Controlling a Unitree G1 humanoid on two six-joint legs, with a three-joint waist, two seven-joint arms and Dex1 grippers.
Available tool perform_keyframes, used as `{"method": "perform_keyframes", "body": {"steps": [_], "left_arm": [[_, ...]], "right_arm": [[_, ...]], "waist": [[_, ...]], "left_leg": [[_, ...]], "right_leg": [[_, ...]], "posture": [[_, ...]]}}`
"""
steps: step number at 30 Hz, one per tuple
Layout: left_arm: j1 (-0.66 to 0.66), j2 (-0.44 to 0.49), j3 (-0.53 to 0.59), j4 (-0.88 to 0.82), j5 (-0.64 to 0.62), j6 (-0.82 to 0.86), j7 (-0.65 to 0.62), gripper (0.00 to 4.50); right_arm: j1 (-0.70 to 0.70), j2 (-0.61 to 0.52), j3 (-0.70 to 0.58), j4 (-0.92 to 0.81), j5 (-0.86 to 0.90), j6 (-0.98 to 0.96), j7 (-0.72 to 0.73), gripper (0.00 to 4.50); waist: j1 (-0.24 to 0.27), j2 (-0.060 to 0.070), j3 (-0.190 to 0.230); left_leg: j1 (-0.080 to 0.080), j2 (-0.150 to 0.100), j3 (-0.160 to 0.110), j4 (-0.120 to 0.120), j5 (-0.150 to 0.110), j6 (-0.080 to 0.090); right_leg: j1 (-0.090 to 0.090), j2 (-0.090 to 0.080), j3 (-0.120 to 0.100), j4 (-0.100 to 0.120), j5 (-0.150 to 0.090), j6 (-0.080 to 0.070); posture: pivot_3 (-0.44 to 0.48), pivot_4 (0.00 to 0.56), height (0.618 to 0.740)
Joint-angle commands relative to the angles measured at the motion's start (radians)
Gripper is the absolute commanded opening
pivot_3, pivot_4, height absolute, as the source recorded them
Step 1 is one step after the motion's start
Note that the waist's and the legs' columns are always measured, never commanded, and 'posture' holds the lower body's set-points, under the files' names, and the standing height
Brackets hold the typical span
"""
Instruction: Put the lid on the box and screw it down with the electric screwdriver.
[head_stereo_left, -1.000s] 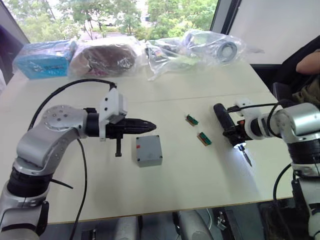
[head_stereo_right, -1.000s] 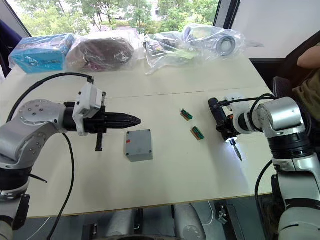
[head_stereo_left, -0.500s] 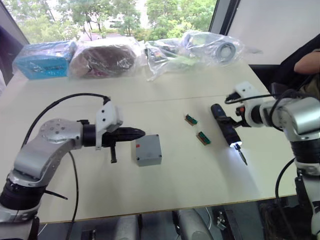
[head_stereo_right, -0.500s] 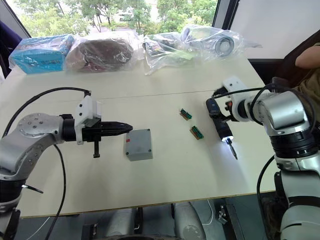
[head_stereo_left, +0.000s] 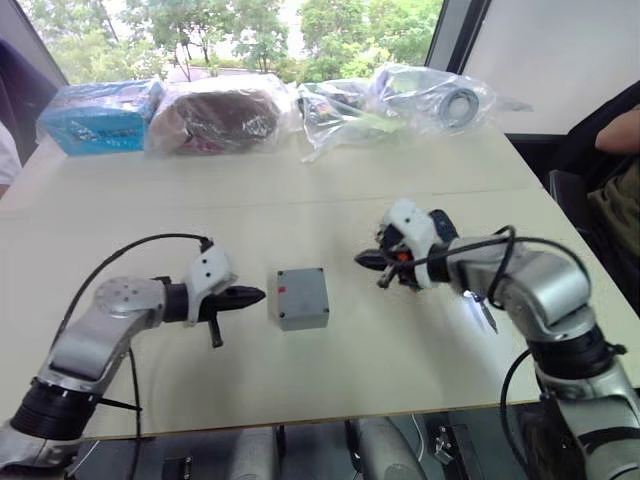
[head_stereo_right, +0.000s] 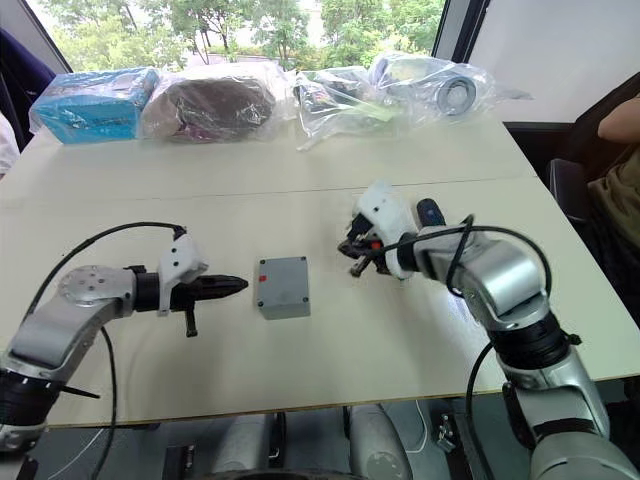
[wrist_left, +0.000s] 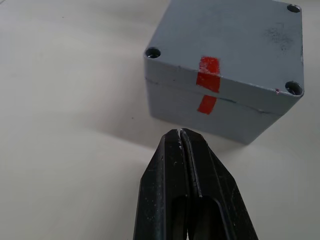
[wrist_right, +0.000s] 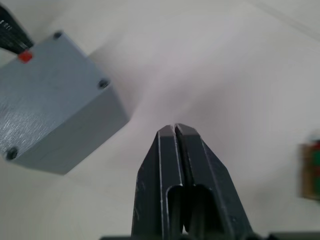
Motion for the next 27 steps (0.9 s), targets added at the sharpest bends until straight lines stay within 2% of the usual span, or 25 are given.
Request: {"method": "perform_keyframes", "body": {"steps": [1,9,13,19,22,27], "left_arm": [[-0.032,-0.036,-0.022,-0.009,0.022,-0.004,0.020,0.00],[-0.125,-0.101,-0.060,0.043,0.046,-0.002,0.013,0.00],[-0.224,-0.147,-0.077,0.137,0.074,-0.038,0.006,0.00],[-0.293,-0.197,-0.098,0.249,0.116,-0.095,-0.009,0.00],[-0.298,-0.192,-0.097,0.274,0.133,-0.121,-0.020,0.00],[-0.221,-0.059,-0.053,0.189,0.089,-0.099,-0.136,0.00]], "right_arm": [[0.021,0.026,0.047,-0.049,-0.017,-0.023,-0.010,0.06],[0.008,0.075,0.074,-0.016,0.005,0.023,0.005,0.06],[-0.004,0.091,0.084,-0.022,0.023,0.062,0.020,0.06],[-0.031,0.081,0.084,-0.039,0.036,0.127,0.031,0.06],[-0.038,0.056,0.081,-0.051,0.030,0.131,0.040,0.06],[-0.091,-0.046,0.051,0.000,-0.028,0.050,0.063,0.06]], "waist": [[0.000,0.000,0.000],[-0.002,0.000,0.000],[0.001,0.000,0.000],[-0.005,0.000,0.000],[-0.008,0.000,0.000],[-0.015,0.000,0.000]], "left_leg": [[0.000,0.000,0.000,0.001,0.000,0.000],[0.002,0.000,-0.001,0.007,0.000,0.000],[0.002,0.000,-0.001,0.007,0.000,0.000],[0.002,0.000,-0.001,0.007,0.000,0.000],[0.002,0.000,-0.002,0.007,0.000,0.000],[0.001,0.000,-0.001,0.007,0.000,0.000]], "right_leg": [[0.000,0.000,0.000,0.001,0.000,0.000],[0.001,0.001,0.000,0.010,0.000,0.000],[0.001,0.001,0.000,0.011,0.000,0.000],[0.000,0.001,0.000,0.011,0.000,0.000],[0.000,0.001,0.000,0.011,0.000,0.000],[0.000,0.001,0.000,0.011,0.000,0.000]], "posture": [[0.000,0.150,0.740],[0.000,0.150,0.740],[0.000,0.150,0.740],[0.000,0.150,0.740],[0.000,0.150,0.740],[0.000,0.150,0.740]]}}
